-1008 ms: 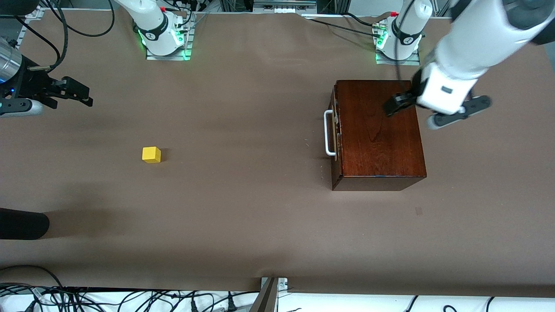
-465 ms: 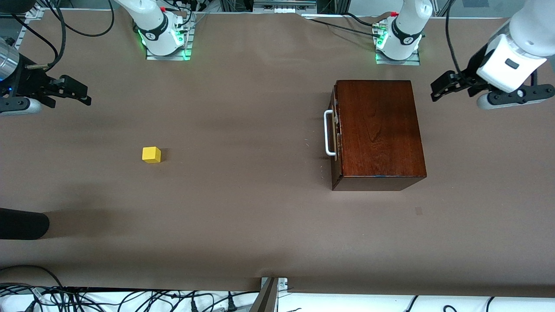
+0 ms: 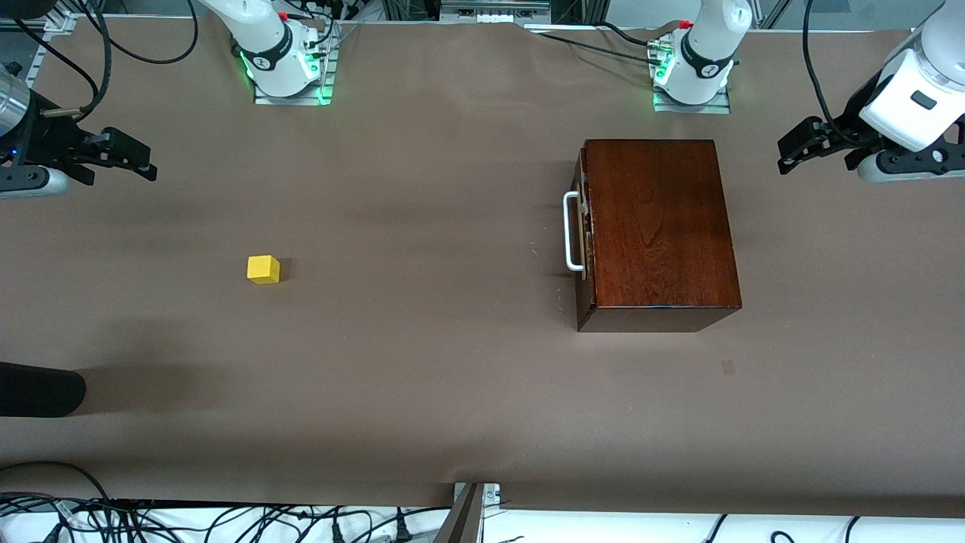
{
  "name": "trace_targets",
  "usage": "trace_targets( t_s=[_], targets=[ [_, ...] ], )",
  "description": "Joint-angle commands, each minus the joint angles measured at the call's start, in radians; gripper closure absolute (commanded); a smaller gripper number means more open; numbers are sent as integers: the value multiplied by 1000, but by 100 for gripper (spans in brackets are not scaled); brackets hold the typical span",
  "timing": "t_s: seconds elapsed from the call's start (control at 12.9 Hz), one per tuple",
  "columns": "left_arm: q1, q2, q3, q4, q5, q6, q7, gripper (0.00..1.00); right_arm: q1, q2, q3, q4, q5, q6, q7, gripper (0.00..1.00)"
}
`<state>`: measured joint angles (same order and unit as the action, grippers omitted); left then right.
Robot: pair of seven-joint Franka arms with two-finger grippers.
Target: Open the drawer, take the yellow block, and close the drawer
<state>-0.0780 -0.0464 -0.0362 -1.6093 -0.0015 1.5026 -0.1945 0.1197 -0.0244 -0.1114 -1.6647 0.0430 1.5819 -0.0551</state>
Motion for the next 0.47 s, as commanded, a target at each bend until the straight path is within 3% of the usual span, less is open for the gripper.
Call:
trace_targets(
  t_s=[0.0, 0.39],
  targets=[
    [4, -26, -4, -24, 9, 16, 23, 0, -11, -6, 10, 28, -8, -26, -14, 0],
    [10, -24, -4, -26, 3, 16, 15, 0, -11, -6, 18, 39, 3, -16, -12, 0]
  ],
)
